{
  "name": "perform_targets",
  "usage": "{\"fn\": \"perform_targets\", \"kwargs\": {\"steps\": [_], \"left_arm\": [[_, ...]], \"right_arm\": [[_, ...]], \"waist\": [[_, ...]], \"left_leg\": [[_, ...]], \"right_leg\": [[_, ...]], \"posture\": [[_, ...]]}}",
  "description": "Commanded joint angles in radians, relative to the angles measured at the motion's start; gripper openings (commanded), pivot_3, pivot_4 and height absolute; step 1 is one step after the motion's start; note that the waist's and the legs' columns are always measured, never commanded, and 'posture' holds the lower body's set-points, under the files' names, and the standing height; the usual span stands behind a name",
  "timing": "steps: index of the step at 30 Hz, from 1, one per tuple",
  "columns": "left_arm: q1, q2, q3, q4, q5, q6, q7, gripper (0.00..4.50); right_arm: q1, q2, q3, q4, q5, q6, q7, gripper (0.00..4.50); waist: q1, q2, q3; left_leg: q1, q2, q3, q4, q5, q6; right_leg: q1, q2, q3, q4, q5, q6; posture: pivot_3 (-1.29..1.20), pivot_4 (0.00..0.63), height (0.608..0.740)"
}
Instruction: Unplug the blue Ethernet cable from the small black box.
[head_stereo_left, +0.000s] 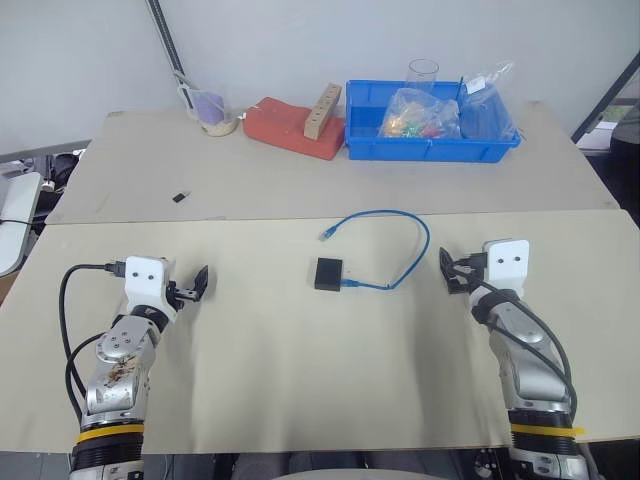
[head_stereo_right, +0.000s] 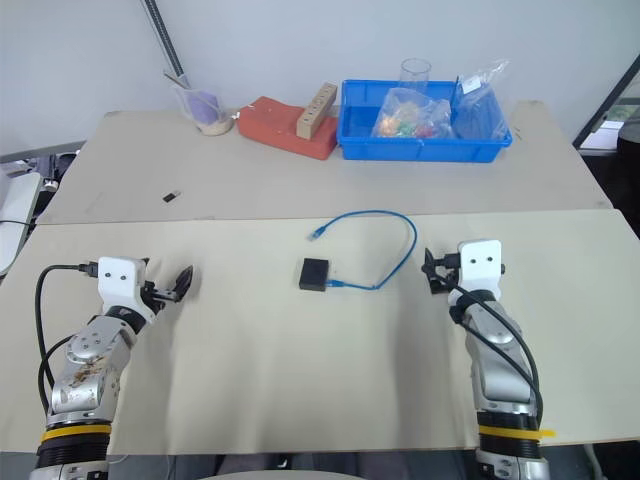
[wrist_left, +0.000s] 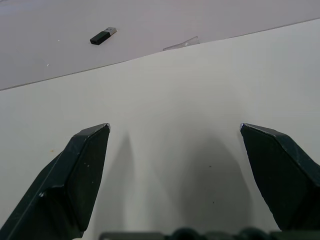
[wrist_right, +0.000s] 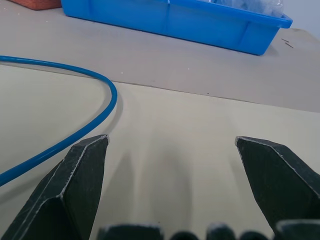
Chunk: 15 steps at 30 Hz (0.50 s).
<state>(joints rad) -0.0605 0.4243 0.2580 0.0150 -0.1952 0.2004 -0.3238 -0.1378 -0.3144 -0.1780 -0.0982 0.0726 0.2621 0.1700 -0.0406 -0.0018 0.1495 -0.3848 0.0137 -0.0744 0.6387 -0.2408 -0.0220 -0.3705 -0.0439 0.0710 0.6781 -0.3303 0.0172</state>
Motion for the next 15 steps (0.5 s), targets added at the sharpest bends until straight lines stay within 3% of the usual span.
{"fn": "perform_targets", "kwargs": {"steps": [1, 6, 15], "left_arm": [[-0.002, 0.013, 0.026, -0.021, -0.009, -0.003, 0.0, 4.43], [0.0, 0.036, 0.022, -0.091, -0.093, 0.041, -0.103, 4.43], [-0.064, 0.318, -0.12, -0.39, -0.326, 0.227, -0.581, 4.43]], "right_arm": [[-0.007, -0.011, -0.019, -0.036, 0.002, -0.021, -0.004, 4.5], [0.001, -0.053, -0.016, -0.079, 0.054, 0.038, 0.084, 4.5], [-0.121, -0.394, 0.122, -0.052, 0.264, 0.18, 0.705, 4.5]], "waist": [[0.0, 0.0, 0.0], [0.001, 0.0, 0.0], [-0.004, 0.0, 0.001]], "left_leg": [[0.0, 0.0, 0.0, 0.0, 0.0, 0.0], [0.0, 0.0, 0.0, 0.0, 0.0, 0.0], [0.0, 0.0, 0.0, 0.0, 0.0, 0.0]], "right_leg": [[0.0, 0.0, 0.0, 0.0, 0.0, 0.0], [0.0, 0.0, 0.0, 0.0, 0.0, 0.0], [0.002, 0.001, 0.0, -0.003, 0.0, 0.0]], "posture": [[0.0, 0.15, 0.74], [0.0, 0.15, 0.74], [0.0, 0.15, 0.74]]}}
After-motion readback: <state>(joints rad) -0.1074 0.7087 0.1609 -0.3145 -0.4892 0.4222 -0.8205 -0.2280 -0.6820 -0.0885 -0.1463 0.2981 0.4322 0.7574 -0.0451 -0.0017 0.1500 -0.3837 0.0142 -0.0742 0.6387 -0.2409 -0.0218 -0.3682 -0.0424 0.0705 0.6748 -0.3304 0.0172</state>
